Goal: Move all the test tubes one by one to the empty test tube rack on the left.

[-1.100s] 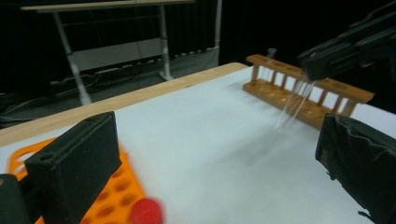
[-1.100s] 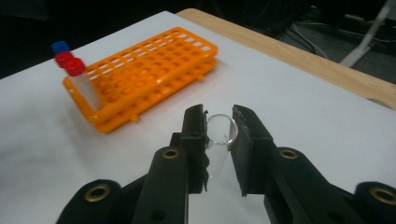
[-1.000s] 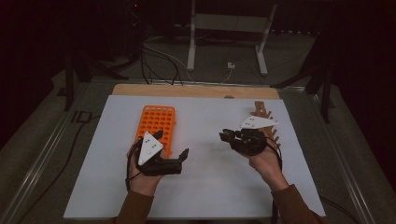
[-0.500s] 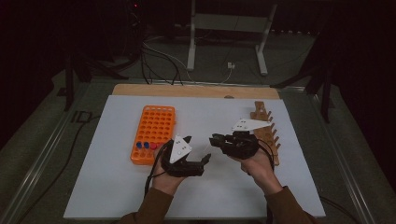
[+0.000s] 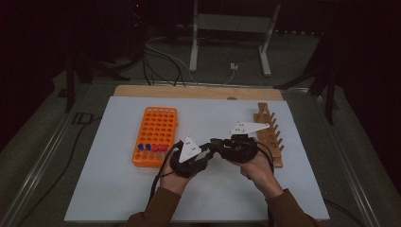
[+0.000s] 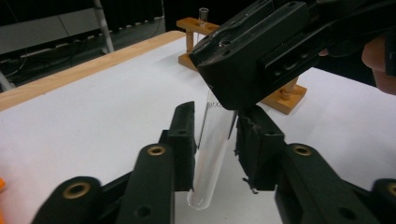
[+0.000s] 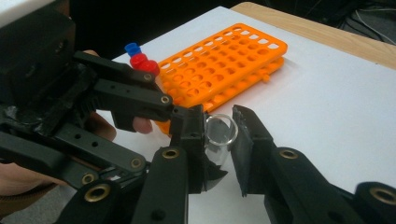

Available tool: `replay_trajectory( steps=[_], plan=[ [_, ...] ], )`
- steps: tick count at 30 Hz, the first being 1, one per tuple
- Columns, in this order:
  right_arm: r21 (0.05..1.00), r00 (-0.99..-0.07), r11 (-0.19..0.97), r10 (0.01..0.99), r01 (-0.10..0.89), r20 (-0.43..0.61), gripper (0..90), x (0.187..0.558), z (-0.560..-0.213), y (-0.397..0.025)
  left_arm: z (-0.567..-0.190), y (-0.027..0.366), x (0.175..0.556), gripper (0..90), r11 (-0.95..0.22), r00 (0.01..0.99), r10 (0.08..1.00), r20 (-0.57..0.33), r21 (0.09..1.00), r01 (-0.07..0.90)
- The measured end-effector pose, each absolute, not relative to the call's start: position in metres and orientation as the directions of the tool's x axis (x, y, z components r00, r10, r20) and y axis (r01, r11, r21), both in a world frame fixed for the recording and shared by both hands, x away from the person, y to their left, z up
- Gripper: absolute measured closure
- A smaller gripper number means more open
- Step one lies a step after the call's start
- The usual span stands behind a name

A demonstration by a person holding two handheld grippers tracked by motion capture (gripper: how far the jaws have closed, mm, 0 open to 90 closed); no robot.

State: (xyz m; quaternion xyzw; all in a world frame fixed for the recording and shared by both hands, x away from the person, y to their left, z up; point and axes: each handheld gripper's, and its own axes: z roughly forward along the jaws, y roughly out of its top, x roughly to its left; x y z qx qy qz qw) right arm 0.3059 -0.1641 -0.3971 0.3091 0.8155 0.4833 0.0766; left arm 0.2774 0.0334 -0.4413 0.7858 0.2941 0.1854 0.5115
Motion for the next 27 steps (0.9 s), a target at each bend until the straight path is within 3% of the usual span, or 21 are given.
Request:
replay_trajectory(
  steps=[13, 20, 27],
  plan=[
    [0.837, -0.802, 0.340, 0.570, 0.428, 0.179, 73.8, 0.306, -0.398, -0.164, -0.443, 0.032, 0.276, 76.5, -0.306, 0.769, 0.640, -0.002, 0.917, 0.257],
    [0.863, -0.816, 0.316, 0.553, 0.393, 0.169, 39.6, 0.303, -0.394, -0.169, -0.442, 0.039, 0.279, 76.5, -0.293, 0.754, 0.657, -0.011, 0.918, 0.268],
    [0.872, -0.791, 0.314, 0.598, 0.376, 0.126, 15.6, 0.302, -0.396, -0.176, -0.438, 0.051, 0.281, 76.5, -0.258, 0.726, 0.687, -0.027, 0.925, 0.279]
  ],
)
